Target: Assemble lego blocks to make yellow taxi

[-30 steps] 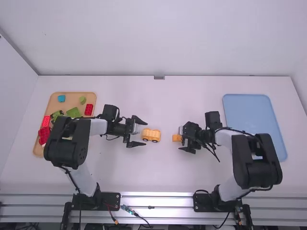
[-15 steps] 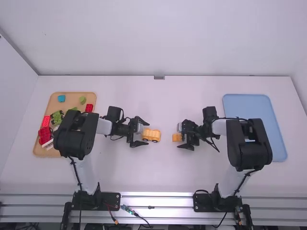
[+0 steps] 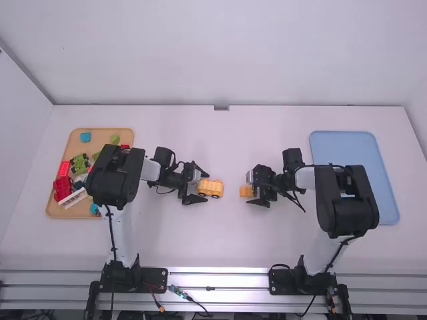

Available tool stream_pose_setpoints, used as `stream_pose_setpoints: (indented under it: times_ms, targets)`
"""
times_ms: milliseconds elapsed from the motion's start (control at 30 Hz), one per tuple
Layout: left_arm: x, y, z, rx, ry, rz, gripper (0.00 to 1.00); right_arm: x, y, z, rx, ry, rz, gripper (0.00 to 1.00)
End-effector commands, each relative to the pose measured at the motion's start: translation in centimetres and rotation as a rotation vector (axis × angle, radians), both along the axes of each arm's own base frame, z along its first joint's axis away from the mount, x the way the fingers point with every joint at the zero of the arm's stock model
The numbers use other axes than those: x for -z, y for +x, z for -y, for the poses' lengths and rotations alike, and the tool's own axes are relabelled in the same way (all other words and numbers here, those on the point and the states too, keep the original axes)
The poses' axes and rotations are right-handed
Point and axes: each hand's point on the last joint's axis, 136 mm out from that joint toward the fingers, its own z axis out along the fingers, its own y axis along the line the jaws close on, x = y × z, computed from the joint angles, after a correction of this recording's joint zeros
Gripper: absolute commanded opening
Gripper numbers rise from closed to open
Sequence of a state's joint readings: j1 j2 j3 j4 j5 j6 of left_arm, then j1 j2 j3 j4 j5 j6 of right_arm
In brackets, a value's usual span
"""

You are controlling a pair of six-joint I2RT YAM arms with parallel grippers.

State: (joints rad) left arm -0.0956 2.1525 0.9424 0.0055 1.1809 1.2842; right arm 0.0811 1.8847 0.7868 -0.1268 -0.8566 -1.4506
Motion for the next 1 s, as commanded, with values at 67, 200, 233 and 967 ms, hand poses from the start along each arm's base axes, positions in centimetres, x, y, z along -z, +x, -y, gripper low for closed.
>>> stream_pose_setpoints:
  times_ms: [67, 200, 233, 967]
  targets:
    - [-0.8, -0.4, 0.5, 0.058, -0.052, 0.053, 0.99, 0.7, -1.0, 0.1, 0.004, 0.008, -0.040, 0.99]
    - [-0.7, -0.9, 0.8, 0.077, -0.052, 0.064, 0.99, 1.0, -0.8, 0.1, 0.030, 0.010, -0.037, 0.98]
    - [-0.6, -1.0, 0.9, 0.079, -0.051, 0.069, 0.99, 1.0, -0.8, 0.1, 0.037, 0.012, -0.039, 0.97]
    - [0.2, -0.4, 1.3, 0.036, -0.016, 0.036, 0.65, 1.2, -0.6, 0.3, 0.046, -0.005, -0.042, 0.80]
